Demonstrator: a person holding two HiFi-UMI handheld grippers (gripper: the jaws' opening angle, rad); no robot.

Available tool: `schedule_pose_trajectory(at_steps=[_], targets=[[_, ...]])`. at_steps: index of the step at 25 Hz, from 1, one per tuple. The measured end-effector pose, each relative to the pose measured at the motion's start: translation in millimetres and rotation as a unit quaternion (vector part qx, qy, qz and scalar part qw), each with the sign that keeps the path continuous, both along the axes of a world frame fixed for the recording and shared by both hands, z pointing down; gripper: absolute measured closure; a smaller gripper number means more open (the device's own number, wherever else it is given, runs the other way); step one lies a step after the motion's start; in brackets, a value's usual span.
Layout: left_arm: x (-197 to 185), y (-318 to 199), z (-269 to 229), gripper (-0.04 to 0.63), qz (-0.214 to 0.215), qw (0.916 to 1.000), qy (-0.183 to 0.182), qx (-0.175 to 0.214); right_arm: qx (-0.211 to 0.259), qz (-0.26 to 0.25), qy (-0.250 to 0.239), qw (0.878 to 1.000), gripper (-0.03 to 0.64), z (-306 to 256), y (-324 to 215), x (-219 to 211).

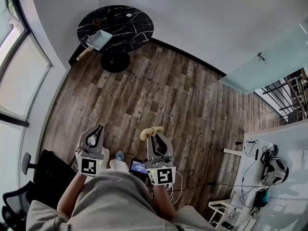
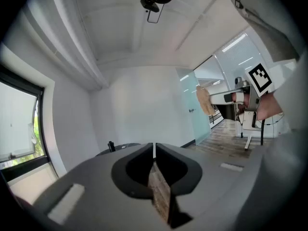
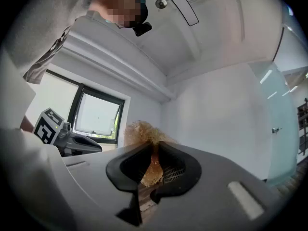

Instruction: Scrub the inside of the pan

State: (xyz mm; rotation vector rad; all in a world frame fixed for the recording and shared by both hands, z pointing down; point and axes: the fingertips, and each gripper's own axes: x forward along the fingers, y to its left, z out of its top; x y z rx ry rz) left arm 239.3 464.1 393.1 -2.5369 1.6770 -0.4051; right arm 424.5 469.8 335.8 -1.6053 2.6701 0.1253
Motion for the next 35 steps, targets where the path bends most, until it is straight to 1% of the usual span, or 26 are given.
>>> schedule_pose_trajectory(at_steps=[3,6,9,11,15,18,24,28,32,35], targets=[[9.4,-3.1,0.4,0.584,0.013,0.9998,-0.012,0.011,0.003,0.002,-0.008,1.0,0.554,0.4,-3.3,-2.9],[18.3,-7.3,-3.5,0.584,0.019,0.9996,0.0,0.019,0.0,-0.01,-0.004,1.0,0.552,1.4,-6.7,-4.7],[17.0,-9.1,-6.2,0.584,0.013,0.9995,0.008,0.026,-0.003,-0.028,0.004,1.0,0.548,2.5,-9.5,-9.4],[10.2,-9.2,-4.3,0.584,0.004,0.9996,0.014,0.022,-0.004,-0.036,0.01,0.999,0.546,2.8,-12.7,-14.1],[-9.2,-13.2,-2.3,0.584,-0.016,0.9996,0.015,0.015,-0.009,-0.047,0.014,0.999,0.546,1.2,-23.1,-26.7],[-22.0,-19.2,-1.8,0.584,-0.021,0.9995,0.016,0.015,-0.011,-0.058,0.022,0.998,0.546,0.9,-29.9,-39.8],[-44.8,-47.4,-4.5,0.584,-0.01,0.9996,0.021,0.018,-0.013,-0.05,0.028,0.998,0.545,-3.3,-56.0,-61.5],[-53.6,-70.2,-5.0,0.584,-0.001,0.9996,0.026,0.015,-0.02,-0.037,0.036,0.998,0.545,-4.4,-72.3,-67.2],[-62.3,-92.1,-8.1,0.584,0.015,0.9989,0.038,0.021,-0.022,-0.027,0.048,0.998,0.545,-7.6,-90.7,-79.1],[-68.0,-111.0,-8.1,0.584,0.028,0.9987,0.039,0.019,-0.018,-0.027,0.06,0.998,0.545,-13.5,-104.3,-93.6]])
